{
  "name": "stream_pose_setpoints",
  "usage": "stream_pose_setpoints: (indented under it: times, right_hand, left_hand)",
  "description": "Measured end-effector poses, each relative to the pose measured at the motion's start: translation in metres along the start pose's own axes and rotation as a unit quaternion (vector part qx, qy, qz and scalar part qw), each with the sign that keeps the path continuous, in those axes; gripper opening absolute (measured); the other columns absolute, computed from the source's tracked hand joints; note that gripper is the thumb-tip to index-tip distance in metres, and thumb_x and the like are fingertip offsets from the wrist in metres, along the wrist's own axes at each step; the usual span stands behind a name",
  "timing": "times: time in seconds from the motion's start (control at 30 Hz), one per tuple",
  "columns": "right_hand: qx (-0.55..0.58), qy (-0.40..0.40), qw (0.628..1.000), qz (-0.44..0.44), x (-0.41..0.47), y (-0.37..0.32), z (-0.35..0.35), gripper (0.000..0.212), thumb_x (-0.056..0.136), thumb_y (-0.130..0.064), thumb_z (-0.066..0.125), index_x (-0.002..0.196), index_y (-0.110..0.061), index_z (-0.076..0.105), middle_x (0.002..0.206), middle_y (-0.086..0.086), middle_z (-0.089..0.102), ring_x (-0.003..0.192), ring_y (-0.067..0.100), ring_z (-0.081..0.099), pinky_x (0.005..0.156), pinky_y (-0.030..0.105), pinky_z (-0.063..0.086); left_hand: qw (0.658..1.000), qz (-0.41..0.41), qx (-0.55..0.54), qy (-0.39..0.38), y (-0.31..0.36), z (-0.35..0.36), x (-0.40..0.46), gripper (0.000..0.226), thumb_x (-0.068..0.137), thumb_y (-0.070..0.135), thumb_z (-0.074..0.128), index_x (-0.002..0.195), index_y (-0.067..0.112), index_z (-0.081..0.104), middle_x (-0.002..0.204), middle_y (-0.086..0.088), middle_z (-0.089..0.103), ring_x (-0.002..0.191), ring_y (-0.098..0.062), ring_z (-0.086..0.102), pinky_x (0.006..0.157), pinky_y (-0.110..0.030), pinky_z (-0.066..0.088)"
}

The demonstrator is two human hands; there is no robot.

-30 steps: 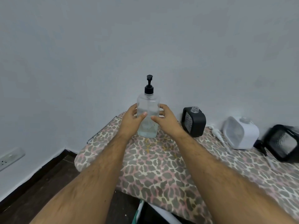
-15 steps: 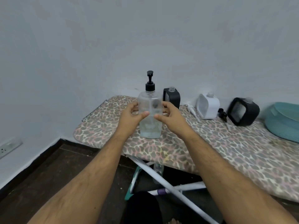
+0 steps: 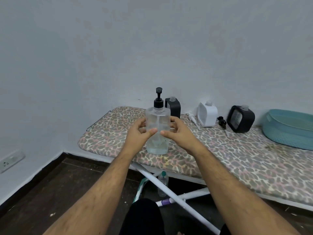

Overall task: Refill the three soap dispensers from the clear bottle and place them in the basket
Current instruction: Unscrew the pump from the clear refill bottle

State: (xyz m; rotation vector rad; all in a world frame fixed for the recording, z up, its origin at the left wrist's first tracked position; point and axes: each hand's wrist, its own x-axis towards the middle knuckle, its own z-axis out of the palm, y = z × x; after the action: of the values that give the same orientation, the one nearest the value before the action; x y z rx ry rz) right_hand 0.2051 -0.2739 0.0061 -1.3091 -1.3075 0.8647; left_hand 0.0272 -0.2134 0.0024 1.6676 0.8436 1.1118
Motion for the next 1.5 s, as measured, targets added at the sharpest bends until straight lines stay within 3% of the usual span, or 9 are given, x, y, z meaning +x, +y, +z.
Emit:
stream_pose_setpoints:
  times: [0.1,0.27,0.5,0.77,1.03,1.2,1.33,1.4,1.5]
  right_hand:
    - [-0.006,-0.001,1.0,-0.006,0.005,-0.007,0.001,0.074,0.079,-0.026,0.083,0.141,-0.023,0.043,0.129,0.003,0.063,0.111,0.015,0.067,0.096,0.041,0.056]
    - [-0.019,0.012,0.999,-0.026,0.017,-0.019,0.004,0.078,0.07,-0.03,0.088,0.136,-0.029,0.046,0.128,-0.002,0.062,0.116,0.015,0.063,0.099,0.042,0.054]
    - [-0.051,0.022,0.998,-0.021,0.027,-0.021,0.014,0.078,0.07,-0.032,0.09,0.13,-0.026,0.041,0.125,-0.004,0.06,0.108,0.012,0.065,0.089,0.033,0.057]
    - [-0.058,0.068,0.995,-0.033,0.04,-0.013,0.031,0.088,0.06,-0.045,0.089,0.13,-0.03,0.039,0.119,-0.004,0.06,0.107,0.013,0.063,0.09,0.04,0.057]
    - [-0.083,0.084,0.992,-0.043,0.053,-0.02,0.055,0.083,0.069,-0.035,0.089,0.134,-0.022,0.039,0.111,-0.009,0.057,0.101,0.009,0.061,0.078,0.026,0.053]
    - [-0.124,0.12,0.984,-0.045,0.053,-0.02,0.062,0.089,0.069,-0.042,0.087,0.136,-0.018,0.034,0.11,-0.004,0.057,0.097,0.012,0.061,0.075,0.028,0.053]
    - [-0.168,0.155,0.972,-0.062,0.051,-0.018,0.071,0.086,0.074,-0.043,0.082,0.137,-0.011,0.033,0.103,0.001,0.061,0.087,0.014,0.063,0.062,0.027,0.049]
    - [-0.178,0.14,0.971,-0.074,0.049,-0.019,0.073,0.086,0.075,-0.042,0.082,0.139,-0.012,0.032,0.102,-0.002,0.06,0.089,0.013,0.063,0.069,0.033,0.055]
    - [-0.158,0.092,0.981,-0.067,0.05,-0.022,0.064,0.092,0.073,-0.04,0.085,0.143,-0.019,0.03,0.106,-0.008,0.054,0.094,0.004,0.057,0.077,0.027,0.051]
  left_hand:
    - [1.0,0.003,-0.007,0.017,0.012,0.0,0.001,0.071,0.077,0.051,0.077,0.137,0.022,0.053,0.13,0.008,0.061,0.115,-0.011,0.061,0.093,-0.035,0.055]
    - [0.999,0.043,-0.015,0.015,0.051,-0.003,0.025,0.05,0.092,0.028,0.067,0.138,0.016,0.052,0.13,0.007,0.062,0.122,-0.002,0.055,0.101,-0.022,0.044]
    - [0.995,0.022,-0.006,-0.093,0.07,0.0,0.049,0.025,0.098,0.01,0.058,0.122,0.015,0.061,0.113,0.005,0.071,0.107,-0.002,0.066,0.088,-0.014,0.05]
    - [0.998,0.03,-0.016,-0.054,0.067,-0.001,0.055,0.026,0.096,0.007,0.059,0.122,0.006,0.062,0.105,-0.003,0.073,0.097,-0.003,0.069,0.082,-0.013,0.05]
    - [0.999,0.031,-0.009,-0.005,0.06,-0.02,0.058,0.023,0.095,0.006,0.061,0.117,0.008,0.064,0.106,-0.006,0.073,0.099,-0.006,0.069,0.087,-0.016,0.051]
    - [0.998,0.029,0.026,0.056,0.06,-0.011,0.056,0.026,0.089,0.014,0.069,0.115,0.013,0.067,0.106,0.001,0.074,0.102,-0.008,0.068,0.098,-0.028,0.051]
    - [0.976,0.035,0.118,0.181,0.065,0.003,0.051,0.037,0.076,0.034,0.082,0.107,0.021,0.066,0.095,0.01,0.073,0.089,-0.002,0.068,0.082,-0.02,0.052]
    - [0.97,0.024,0.121,0.211,0.066,0.004,0.048,0.045,0.069,0.041,0.085,0.101,0.023,0.059,0.09,0.012,0.069,0.085,-0.002,0.065,0.074,-0.019,0.049]
    - [0.985,-0.002,0.097,0.143,0.067,-0.004,0.055,0.057,0.069,0.042,0.086,0.112,0.023,0.055,0.103,0.009,0.066,0.098,-0.006,0.063,0.084,-0.024,0.048]
